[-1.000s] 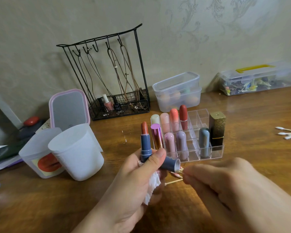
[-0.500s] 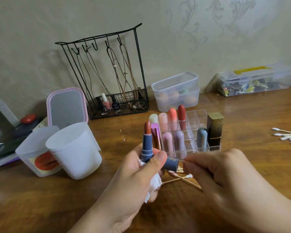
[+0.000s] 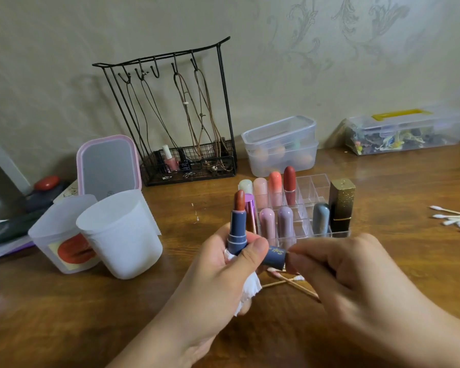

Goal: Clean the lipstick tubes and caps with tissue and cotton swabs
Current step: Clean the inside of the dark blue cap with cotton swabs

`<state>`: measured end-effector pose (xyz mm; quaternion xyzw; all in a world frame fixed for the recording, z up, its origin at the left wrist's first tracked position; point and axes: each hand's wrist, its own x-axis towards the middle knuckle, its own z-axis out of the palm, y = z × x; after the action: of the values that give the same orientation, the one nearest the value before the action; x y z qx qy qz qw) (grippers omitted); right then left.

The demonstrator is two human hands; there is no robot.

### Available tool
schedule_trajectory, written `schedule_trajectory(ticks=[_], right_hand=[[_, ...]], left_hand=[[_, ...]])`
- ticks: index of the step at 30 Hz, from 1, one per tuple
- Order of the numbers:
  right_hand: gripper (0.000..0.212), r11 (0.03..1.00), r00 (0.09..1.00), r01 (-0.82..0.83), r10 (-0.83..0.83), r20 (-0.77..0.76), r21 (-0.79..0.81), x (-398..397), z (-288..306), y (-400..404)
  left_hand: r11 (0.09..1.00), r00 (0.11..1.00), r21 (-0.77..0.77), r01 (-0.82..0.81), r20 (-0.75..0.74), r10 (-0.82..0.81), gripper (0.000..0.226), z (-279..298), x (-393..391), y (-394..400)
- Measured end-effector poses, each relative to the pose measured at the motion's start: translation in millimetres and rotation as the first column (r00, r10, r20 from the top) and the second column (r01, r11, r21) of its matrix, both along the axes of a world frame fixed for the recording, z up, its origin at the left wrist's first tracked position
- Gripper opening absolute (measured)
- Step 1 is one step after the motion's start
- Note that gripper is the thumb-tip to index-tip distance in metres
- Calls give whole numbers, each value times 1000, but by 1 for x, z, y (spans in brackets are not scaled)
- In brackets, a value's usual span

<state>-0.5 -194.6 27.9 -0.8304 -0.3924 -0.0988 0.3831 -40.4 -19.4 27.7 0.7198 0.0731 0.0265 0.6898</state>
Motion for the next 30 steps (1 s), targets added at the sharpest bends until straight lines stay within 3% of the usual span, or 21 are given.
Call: schedule_trajectory(ticks=[4,8,11,15,19,30], right_hand=[[29,996,999,-28,30,22,-90,0,-5,3],[27,1000,1000,6,-6,-5,-10,2,-3,2],[29,996,999,-15,17,29,-83,2,-5,3],[26,1000,1000,18,-18,2,-18,2,-3,2],[27,997,1000,-10,12,15,-82,2,-4,2],[29,999,1000,-7,8,12,-47,3,-2,0]], left_hand=[[999,1000,-23,-23,8,23,29,1,-1,0],[1000,1000,-12,-8,-2,8,33,-1,0,0],[999,1000,-44,7,-9,-8,32,3,-1,-1],[999,1000,-40,12,-8,-12,34,3,-1,-1],[1000,1000,-26,-9,-9,9,33,3,-2,-2],[999,1000,-46,17,2,-17,32,5,-2,-2]])
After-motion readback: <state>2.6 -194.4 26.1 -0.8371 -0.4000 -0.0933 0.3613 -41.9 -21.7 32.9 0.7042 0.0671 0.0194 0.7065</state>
